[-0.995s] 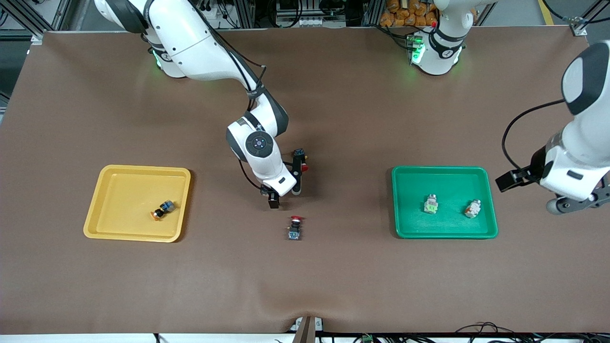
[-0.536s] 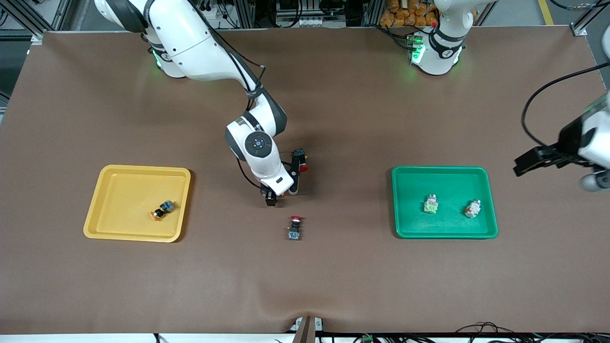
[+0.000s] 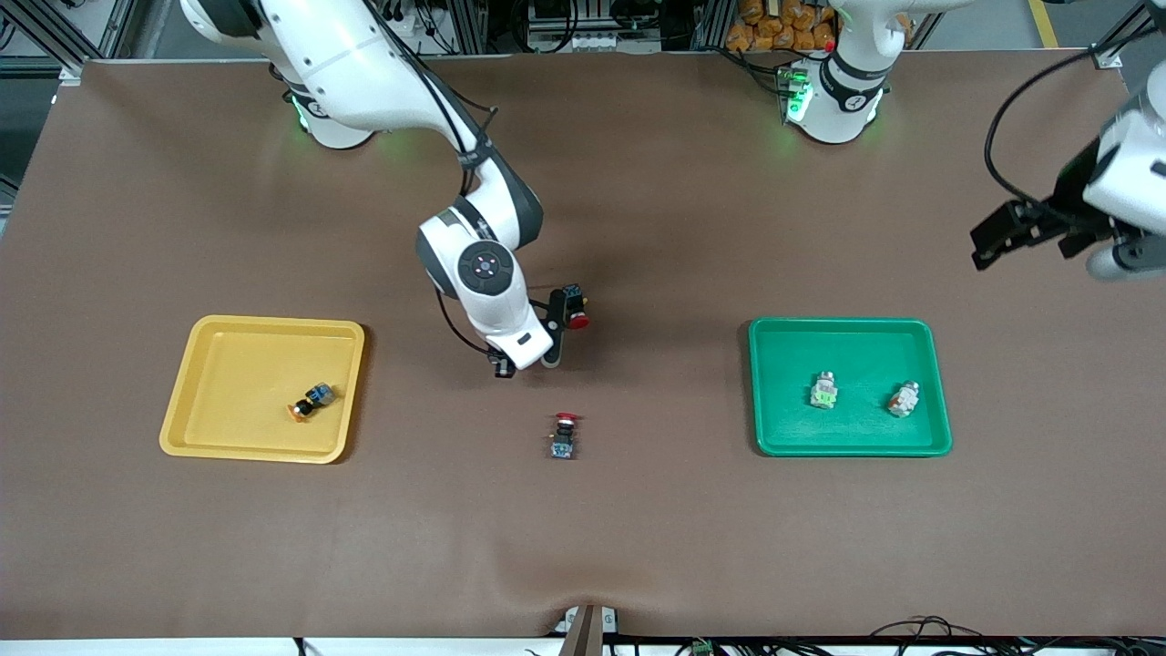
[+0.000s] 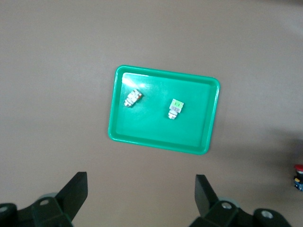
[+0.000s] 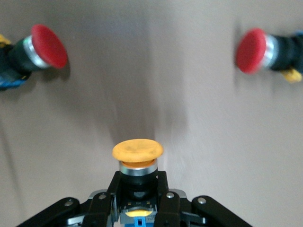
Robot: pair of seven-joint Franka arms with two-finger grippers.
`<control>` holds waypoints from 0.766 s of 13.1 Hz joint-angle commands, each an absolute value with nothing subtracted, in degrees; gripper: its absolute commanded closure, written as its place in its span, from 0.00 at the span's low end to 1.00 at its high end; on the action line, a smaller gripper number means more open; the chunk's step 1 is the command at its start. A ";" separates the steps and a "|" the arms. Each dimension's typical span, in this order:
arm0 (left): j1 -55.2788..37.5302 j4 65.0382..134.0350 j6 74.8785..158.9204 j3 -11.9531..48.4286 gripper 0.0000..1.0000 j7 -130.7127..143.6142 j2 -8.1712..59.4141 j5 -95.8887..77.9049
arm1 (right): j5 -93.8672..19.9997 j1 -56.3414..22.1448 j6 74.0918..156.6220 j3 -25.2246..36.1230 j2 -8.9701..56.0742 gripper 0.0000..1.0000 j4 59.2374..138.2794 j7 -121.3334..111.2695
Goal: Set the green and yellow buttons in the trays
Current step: 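Carry the orange button into the yellow tray and open the right gripper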
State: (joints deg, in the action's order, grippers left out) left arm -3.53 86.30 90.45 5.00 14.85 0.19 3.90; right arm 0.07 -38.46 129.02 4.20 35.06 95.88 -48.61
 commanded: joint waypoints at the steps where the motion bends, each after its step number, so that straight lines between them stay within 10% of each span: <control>1: -8.17 89.39 89.65 -1.22 0.00 9.78 -4.22 2.46 | 0.62 -34.20 122.54 3.69 27.18 1.00 98.26 -47.90; 10: -7.56 91.48 88.07 -1.50 0.00 9.67 -4.65 1.49 | -0.17 -7.59 111.64 4.75 18.11 1.00 97.91 -48.69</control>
State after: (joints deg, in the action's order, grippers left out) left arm -7.43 89.66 88.24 -1.12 10.40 -3.40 2.76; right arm 0.19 -13.09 113.13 6.16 19.85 96.04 -48.99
